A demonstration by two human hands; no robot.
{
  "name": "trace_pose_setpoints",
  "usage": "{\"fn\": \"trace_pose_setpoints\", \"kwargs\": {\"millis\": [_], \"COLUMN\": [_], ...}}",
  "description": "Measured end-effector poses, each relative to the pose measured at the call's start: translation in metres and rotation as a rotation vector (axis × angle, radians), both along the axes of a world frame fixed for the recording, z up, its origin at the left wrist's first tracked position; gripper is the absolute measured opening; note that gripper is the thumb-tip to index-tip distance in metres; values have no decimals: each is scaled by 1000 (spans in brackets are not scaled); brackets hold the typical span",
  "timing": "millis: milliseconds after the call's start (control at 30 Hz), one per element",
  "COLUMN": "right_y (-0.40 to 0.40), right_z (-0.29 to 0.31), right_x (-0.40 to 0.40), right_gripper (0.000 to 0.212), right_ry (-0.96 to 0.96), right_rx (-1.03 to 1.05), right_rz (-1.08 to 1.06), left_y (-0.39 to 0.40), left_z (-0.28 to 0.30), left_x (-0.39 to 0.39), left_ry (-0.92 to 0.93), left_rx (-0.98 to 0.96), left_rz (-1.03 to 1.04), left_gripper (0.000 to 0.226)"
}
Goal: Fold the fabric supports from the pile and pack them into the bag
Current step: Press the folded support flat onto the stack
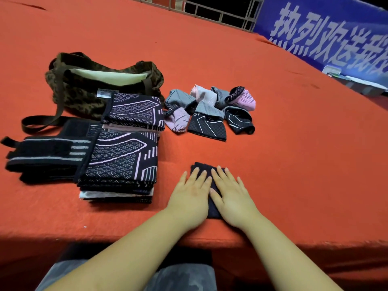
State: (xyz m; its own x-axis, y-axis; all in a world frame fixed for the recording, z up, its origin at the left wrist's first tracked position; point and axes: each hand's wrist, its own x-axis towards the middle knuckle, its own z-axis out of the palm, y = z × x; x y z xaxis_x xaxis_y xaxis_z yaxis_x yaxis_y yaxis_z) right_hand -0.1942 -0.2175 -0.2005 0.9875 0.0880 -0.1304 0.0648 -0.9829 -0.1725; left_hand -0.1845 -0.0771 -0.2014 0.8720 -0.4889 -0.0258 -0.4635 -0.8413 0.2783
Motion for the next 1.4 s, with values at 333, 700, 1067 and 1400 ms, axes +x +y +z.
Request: {"fn": "trace_pose_setpoints", "kwargs": {"millis": [333,700,1067,1400], "right_y": [0,16,1,18], "right_z": [-14,5,79,154], "right_x": [-11,-15,-6,1], "right_gripper": [72,15,31,31], "right_ry": [-116,-339,-195,-202], "right_rx": [145,843,1325,1457], "right_rz": [-396,-553,-426,-331], "left_y": [0,-1,-10,10], "left_z": [9,15,43,111], "left_x": [10,0,10,13], "left_ry": [227,168,584,1164], "left_rx": [-50,-321,-1293,-1777], "left_rz": [52,489,542,496], "left_gripper": [69,32,14,22]}}
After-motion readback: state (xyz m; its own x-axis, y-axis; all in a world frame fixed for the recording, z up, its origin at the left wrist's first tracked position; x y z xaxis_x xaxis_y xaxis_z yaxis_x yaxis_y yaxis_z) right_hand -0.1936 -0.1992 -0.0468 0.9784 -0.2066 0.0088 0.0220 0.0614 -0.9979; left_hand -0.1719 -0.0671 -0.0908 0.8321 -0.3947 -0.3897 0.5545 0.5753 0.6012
